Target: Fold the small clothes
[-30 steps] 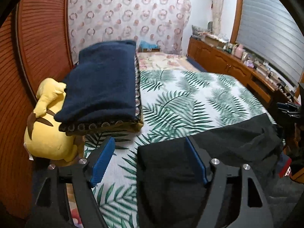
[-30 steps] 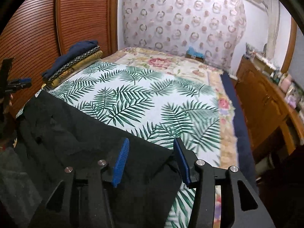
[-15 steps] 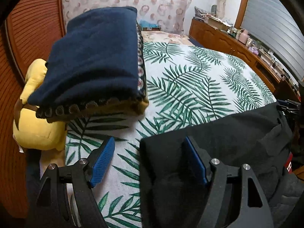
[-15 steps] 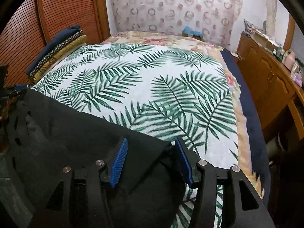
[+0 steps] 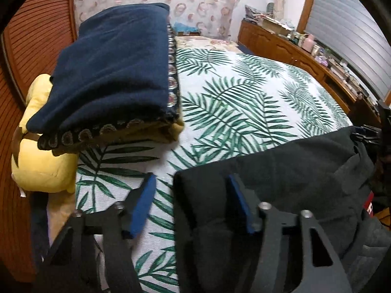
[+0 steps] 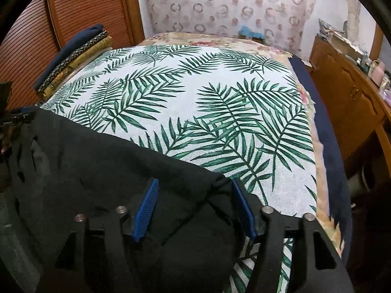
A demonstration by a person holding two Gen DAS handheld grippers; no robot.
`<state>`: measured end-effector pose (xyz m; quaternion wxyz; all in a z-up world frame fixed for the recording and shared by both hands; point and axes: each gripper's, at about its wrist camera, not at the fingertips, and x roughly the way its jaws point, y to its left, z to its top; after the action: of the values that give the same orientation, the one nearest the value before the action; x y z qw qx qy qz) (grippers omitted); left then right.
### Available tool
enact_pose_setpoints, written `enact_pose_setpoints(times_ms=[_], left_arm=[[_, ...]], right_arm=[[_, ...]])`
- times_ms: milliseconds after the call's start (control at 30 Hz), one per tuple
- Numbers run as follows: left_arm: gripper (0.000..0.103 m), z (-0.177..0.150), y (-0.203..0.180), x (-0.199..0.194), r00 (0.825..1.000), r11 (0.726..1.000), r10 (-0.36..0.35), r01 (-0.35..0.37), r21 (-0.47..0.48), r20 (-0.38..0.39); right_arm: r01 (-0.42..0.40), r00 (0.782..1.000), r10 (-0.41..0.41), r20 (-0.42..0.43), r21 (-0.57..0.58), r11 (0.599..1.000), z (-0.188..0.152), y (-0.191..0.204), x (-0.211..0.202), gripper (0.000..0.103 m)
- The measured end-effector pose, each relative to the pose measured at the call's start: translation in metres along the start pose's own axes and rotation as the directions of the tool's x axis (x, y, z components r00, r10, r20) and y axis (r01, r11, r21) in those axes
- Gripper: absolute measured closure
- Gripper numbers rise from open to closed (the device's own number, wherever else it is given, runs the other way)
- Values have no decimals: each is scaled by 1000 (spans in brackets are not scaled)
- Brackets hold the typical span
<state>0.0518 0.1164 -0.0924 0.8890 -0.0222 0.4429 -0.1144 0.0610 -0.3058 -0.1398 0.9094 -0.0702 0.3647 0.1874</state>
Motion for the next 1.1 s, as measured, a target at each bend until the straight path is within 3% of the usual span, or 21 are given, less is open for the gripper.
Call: enact_pose_setpoints(times_ms=[133,200,333,433,633,767,900,933,967,1033,1100], left_arm=[[70,-1,-7,-1,1000,999,-30,31,11,-3],[84,-2,-13,-2,999,999,-44,44,19,-1],[89,-5,-25,-23,998,999,-43,41,34,56],[90,-7,-33,-61,989,998,-67,64,25,134],[91,4,-53,-157,935,992,-129,116,58,330],[92,20,-70,-209,887,988,-149,113,107,438],[92,40,-80,-258,827,984,-164,101,145,538],[92,45,-80,-267,816,983,-168,99,152,554],[92,51,-82,-277,803,983,-166,90,158,573],[92,63,-83,-298,773,983,-163,73,169,613],[92,71,-81,-315,745,981,-175,78,177,643]], right_arm=[[-28,999,29,19,-25,999,-4,5,-3,73],[-38,999,39,27,-27,999,-5,7,-5,82],[-72,992,72,106,2,997,-10,11,-24,87],[-112,971,111,211,-7,994,-11,19,-62,88],[-147,913,175,369,-103,984,-1,45,-159,89],[-142,859,207,468,-170,975,11,62,-221,90],[-122,807,219,549,-208,970,27,70,-279,90],[-111,823,200,532,-193,975,31,70,-292,90],[-103,809,198,553,-197,975,35,70,-306,90],[-76,804,173,568,-191,979,41,70,-334,90],[-65,776,168,608,-187,980,44,69,-361,90]])
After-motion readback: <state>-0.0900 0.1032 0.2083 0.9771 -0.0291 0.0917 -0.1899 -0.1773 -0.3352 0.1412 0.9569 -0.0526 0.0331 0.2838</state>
